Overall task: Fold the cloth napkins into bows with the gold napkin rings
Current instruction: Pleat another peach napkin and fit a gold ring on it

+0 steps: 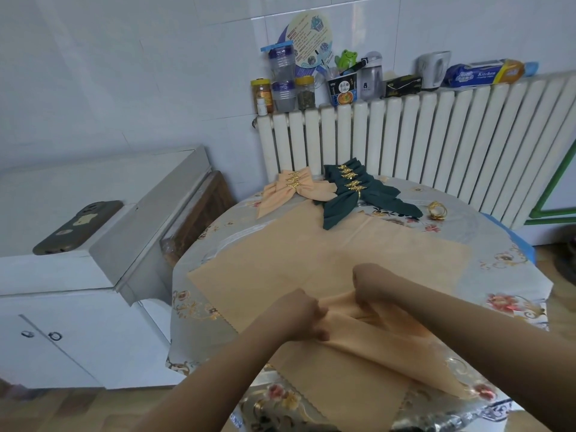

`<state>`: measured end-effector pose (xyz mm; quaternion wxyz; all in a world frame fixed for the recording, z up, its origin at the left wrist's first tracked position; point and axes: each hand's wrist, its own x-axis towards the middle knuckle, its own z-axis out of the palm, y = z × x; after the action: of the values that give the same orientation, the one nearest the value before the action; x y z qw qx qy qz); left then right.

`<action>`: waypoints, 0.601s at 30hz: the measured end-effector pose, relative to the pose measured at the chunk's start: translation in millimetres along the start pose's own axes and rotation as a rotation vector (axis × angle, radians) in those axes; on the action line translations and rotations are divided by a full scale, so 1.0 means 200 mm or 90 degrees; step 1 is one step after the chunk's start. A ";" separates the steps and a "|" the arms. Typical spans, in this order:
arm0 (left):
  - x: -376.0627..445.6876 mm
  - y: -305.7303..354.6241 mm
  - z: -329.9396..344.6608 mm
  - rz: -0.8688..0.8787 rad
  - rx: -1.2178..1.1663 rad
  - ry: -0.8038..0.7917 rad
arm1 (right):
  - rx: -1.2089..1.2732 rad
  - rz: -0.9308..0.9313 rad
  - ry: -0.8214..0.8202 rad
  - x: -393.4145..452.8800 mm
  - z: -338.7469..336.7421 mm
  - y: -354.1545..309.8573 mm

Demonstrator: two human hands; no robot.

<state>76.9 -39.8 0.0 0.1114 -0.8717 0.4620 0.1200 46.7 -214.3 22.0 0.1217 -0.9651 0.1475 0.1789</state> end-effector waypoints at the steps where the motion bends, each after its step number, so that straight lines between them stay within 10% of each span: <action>1: -0.01 0.00 0.01 0.005 -0.020 0.011 | 0.039 0.007 0.008 -0.01 0.00 0.00; 11: -0.05 -0.04 -0.04 -0.040 -0.323 -0.045 | 0.620 0.092 0.025 -0.11 0.16 -0.03; 15: -0.07 -0.09 -0.08 -0.090 -0.572 -0.091 | 0.572 -0.004 0.101 -0.16 0.25 -0.03; 18: -0.06 -0.08 -0.10 -0.080 -0.439 -0.085 | 0.427 -0.084 0.135 -0.19 0.26 -0.01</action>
<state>85.9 -28.0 23.0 -0.1521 -0.8752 0.3313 0.3181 -3.5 -187.1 -10.6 0.4272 -0.8920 0.1474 0.0111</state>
